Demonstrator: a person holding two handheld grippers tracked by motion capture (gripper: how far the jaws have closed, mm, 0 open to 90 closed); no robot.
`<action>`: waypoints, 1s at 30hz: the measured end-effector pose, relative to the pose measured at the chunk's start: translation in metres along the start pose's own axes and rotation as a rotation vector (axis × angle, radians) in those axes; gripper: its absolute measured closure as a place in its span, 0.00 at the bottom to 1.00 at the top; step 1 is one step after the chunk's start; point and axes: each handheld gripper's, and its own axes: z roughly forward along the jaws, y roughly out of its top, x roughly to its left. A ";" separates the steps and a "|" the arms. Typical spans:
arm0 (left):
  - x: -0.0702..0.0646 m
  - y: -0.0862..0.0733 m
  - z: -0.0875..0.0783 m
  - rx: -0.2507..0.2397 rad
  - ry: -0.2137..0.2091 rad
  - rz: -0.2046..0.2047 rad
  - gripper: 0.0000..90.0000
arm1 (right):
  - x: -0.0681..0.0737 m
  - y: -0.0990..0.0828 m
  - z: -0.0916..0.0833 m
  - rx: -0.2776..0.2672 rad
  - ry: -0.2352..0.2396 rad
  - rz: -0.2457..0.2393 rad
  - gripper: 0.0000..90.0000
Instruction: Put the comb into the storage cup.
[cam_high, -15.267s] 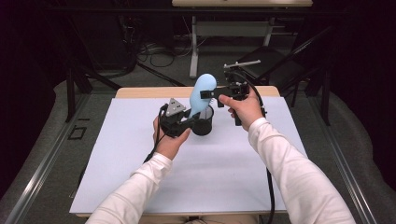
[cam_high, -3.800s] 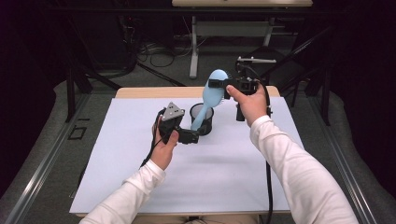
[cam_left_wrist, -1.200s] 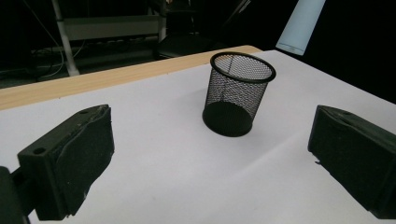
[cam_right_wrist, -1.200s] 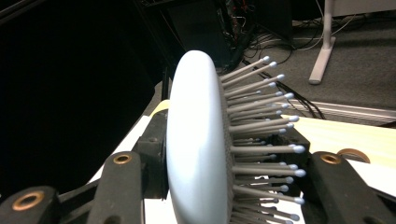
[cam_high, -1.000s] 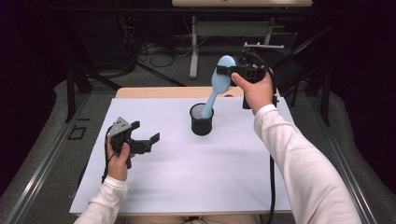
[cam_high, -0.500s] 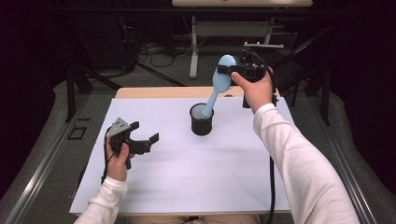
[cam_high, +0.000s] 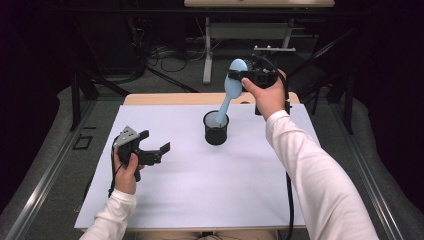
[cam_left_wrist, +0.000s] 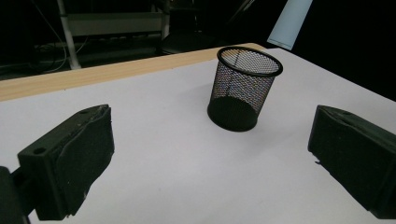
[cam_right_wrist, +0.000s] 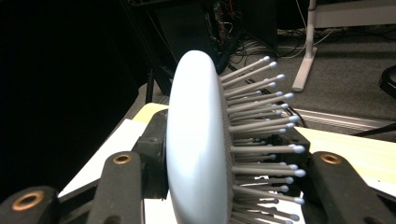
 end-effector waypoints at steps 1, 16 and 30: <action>0.000 0.000 0.000 0.000 0.000 -0.001 0.01 | 0.001 0.000 0.001 -0.003 -0.002 -0.005 0.55; 0.001 0.000 -0.001 -0.003 0.003 -0.007 0.01 | 0.009 -0.004 0.014 -0.004 -0.022 -0.046 0.54; 0.001 0.000 -0.001 -0.004 0.000 -0.008 0.01 | 0.012 -0.004 0.020 -0.009 -0.039 -0.063 0.54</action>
